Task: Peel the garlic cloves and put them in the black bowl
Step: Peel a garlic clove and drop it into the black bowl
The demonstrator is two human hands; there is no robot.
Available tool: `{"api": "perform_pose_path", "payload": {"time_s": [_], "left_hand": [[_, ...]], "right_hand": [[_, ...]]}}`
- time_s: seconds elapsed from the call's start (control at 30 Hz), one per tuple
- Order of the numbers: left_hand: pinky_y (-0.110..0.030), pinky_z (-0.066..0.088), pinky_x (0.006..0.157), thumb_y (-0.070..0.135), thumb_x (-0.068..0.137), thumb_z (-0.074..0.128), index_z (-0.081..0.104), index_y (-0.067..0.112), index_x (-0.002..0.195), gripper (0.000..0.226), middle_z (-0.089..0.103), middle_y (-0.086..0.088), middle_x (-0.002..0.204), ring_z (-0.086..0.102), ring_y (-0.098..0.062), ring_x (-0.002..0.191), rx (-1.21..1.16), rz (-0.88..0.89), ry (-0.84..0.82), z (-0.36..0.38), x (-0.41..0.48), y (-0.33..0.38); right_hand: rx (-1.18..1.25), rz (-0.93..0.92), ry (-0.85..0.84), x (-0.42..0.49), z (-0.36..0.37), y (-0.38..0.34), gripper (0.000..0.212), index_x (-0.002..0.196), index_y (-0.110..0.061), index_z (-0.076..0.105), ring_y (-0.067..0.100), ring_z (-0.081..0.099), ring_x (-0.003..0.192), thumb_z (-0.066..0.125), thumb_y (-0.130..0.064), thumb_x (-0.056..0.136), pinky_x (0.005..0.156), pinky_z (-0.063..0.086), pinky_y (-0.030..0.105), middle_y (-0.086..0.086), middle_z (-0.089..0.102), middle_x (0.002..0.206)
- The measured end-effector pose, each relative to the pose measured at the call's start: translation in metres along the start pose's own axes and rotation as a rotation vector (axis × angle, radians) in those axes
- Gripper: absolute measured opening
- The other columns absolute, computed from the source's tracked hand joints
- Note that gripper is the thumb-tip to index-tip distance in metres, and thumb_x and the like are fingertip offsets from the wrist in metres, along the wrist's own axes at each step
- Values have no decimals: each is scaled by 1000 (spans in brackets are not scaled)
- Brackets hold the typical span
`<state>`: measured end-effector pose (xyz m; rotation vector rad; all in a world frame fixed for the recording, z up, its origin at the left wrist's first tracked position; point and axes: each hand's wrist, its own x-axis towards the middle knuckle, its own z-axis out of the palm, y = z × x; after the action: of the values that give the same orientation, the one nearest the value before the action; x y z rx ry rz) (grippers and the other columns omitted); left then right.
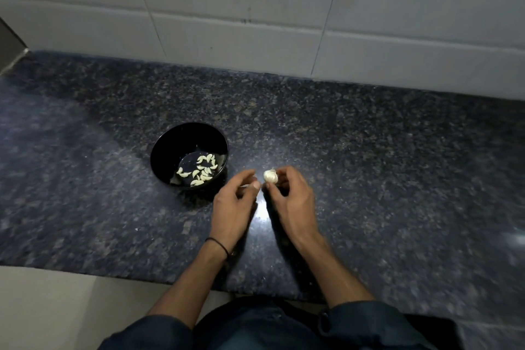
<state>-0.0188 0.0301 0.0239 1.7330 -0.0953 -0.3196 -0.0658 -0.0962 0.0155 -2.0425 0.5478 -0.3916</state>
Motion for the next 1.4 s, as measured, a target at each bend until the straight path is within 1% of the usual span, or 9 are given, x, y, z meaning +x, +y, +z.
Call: {"api": "perform_pose_path", "payload": {"time_s": [0.1, 0.2, 0.27, 0.37, 0.5, 0.7, 0.87, 1.1, 1.4], "left_hand": [[-37, 59, 80, 15, 95, 67, 68, 27, 120, 29, 73, 4, 114, 69, -11, 99, -157, -73, -71, 1, 4, 5], [-36, 58, 87, 12, 92, 69, 68, 14, 124, 32, 75, -4, 113, 71, -18, 103, -272, -83, -124, 2, 4, 7], [-34, 57, 90, 6, 91, 68, 68, 7, 122, 31, 75, -9, 111, 71, -20, 102, -341, -91, -130, 3, 2, 9], [-35, 56, 92, -1, 91, 66, 69, 2, 118, 28, 74, -15, 111, 70, -24, 102, -424, -107, -113, 2, 2, 12], [-20, 55, 77, -5, 90, 64, 69, 2, 115, 26, 77, -9, 103, 71, -13, 92, -440, -93, -119, 1, 0, 16], [-23, 56, 83, -1, 88, 68, 70, 2, 114, 26, 76, -13, 105, 70, -15, 93, -421, -61, -116, -1, 1, 17], [-26, 55, 86, -1, 86, 70, 71, 5, 111, 26, 76, -12, 105, 69, -15, 92, -380, -22, -111, 2, 2, 19], [-27, 56, 85, -1, 88, 69, 70, 6, 114, 27, 76, -9, 105, 68, -12, 91, -379, -32, -100, 10, 2, 22], [-24, 56, 86, -2, 92, 63, 67, -2, 122, 30, 74, -15, 112, 69, -15, 97, -409, -94, -102, 17, 3, 21]], "right_hand": [[17, -67, -28, -6, -5, -6, 19, 110, -25, 65, 5, 61, 96, 70, -23, 93, 84, 55, 34, -13, 63, 104], [3, -120, -35, -11, -10, -15, 18, 112, -23, 66, 7, 57, 100, 69, -23, 94, 81, 48, 14, -11, 62, 105], [24, -122, -42, -11, -14, -20, 18, 111, -22, 68, 5, 58, 98, 69, -19, 93, 79, 44, 9, -10, 63, 103], [140, -57, -64, -12, -19, -23, 18, 108, -23, 71, 6, 64, 96, 70, -16, 92, 83, 52, 21, -12, 69, 103], [310, 23, -46, -15, -24, -27, 12, 104, -23, 75, 13, 70, 99, 67, -19, 96, 87, 58, 43, -7, 74, 101], [427, 106, -38, -14, -23, -29, 11, 98, -23, 77, 17, 72, 94, 68, -17, 95, 86, 58, 54, -2, 76, 95], [327, 45, 49, -17, -21, -32, 16, 107, -20, 77, 13, 71, 98, 65, -20, 98, 89, 58, 42, -7, 76, 100], [-18, -163, 86, -16, -20, -36, 20, 114, -12, 73, -2, 60, 91, 56, -13, 103, 80, 41, 6, -3, 67, 99], [87, -78, 75, -11, -23, -36, 20, 110, -13, 74, 2, 62, 92, 56, -14, 103, 78, 42, 7, -5, 66, 98]]}}
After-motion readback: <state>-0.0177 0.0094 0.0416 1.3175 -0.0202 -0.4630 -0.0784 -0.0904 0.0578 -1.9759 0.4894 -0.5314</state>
